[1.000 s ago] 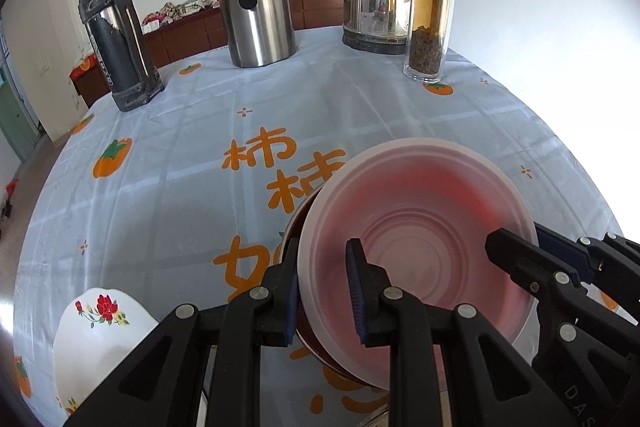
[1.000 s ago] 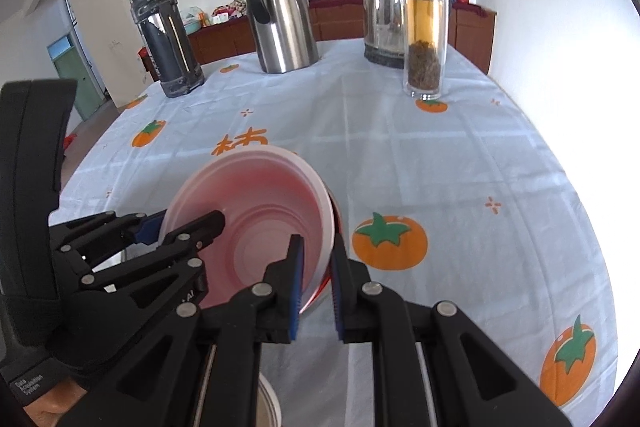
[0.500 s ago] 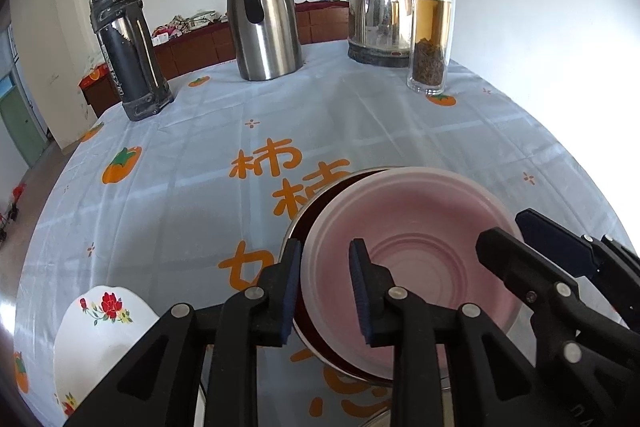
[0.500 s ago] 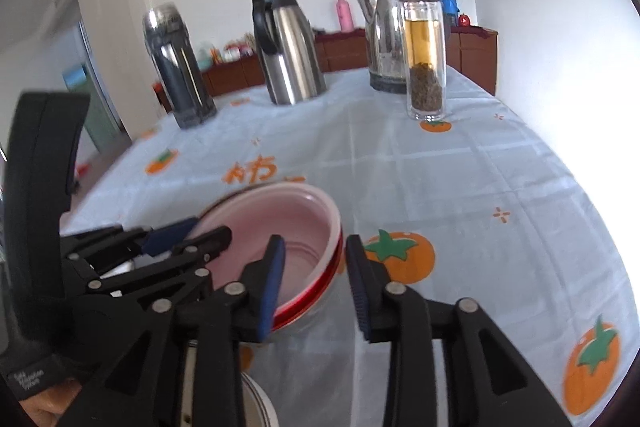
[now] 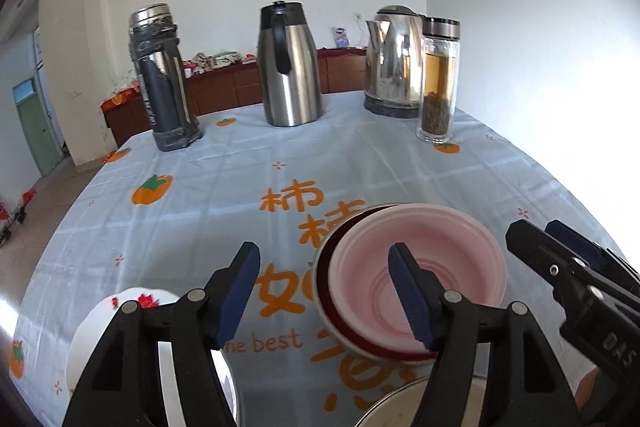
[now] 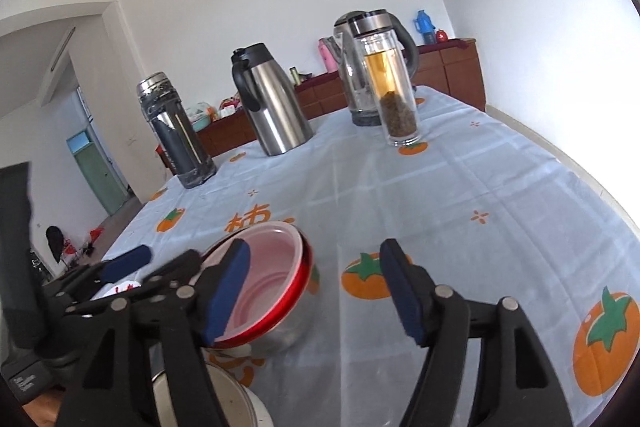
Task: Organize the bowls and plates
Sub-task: 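Open the left gripper to release the pink bowl, then move the left gripper to the white red-flower enamel bowl rim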
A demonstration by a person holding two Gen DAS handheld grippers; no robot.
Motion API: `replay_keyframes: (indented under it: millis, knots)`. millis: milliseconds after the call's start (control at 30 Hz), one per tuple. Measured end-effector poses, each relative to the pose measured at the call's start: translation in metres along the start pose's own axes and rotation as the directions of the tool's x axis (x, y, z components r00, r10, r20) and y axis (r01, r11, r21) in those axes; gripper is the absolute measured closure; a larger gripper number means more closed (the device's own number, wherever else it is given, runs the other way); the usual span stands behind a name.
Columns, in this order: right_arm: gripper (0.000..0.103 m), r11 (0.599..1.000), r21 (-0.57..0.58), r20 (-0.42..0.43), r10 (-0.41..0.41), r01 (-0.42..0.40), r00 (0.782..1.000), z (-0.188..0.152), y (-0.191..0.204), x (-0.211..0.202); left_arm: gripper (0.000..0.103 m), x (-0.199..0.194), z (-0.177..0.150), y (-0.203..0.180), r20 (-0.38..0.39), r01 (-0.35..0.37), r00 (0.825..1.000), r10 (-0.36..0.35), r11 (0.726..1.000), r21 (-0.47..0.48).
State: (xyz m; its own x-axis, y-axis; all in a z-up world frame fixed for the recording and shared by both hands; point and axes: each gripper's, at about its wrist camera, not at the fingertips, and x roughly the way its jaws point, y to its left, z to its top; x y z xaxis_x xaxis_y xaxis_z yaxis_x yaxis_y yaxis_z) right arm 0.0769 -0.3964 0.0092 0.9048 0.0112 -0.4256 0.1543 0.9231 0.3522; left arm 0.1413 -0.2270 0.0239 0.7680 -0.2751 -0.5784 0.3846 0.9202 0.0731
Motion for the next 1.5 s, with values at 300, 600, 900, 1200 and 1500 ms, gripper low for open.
replay_keyframes:
  millis: [300,600,900,1200,1500]
  knots:
    - [0.014,0.996,0.027,0.092,-0.082,0.080,0.992,-0.001,-0.009,-0.016,0.034,-0.022,-0.015,0.019,0.106,-0.076,0.991,0.081,0.996,-0.053]
    - [0.003,0.972,0.025,0.224,-0.235,0.236,0.946,-0.006,-0.009,-0.036,0.034,-0.026,-0.025,0.034,0.140,-0.046,0.988,0.062,0.992,-0.116]
    - [0.002,0.963,0.015,0.232,-0.265,0.269,0.936,-0.012,-0.005,-0.052,0.034,-0.032,-0.041,0.033,0.113,-0.011,0.993,0.021,0.996,-0.090]
    - [0.003,0.954,-0.062,0.238,-0.273,0.295,0.932,-0.030,0.018,-0.076,0.034,-0.038,-0.055,0.034,0.091,0.046,0.995,-0.041,0.998,-0.052]
    - [0.003,0.975,-0.027,0.089,-0.217,0.220,0.972,-0.058,0.023,-0.092,0.034,-0.046,-0.065,0.026,0.071,0.158,0.985,-0.155,0.987,-0.032]
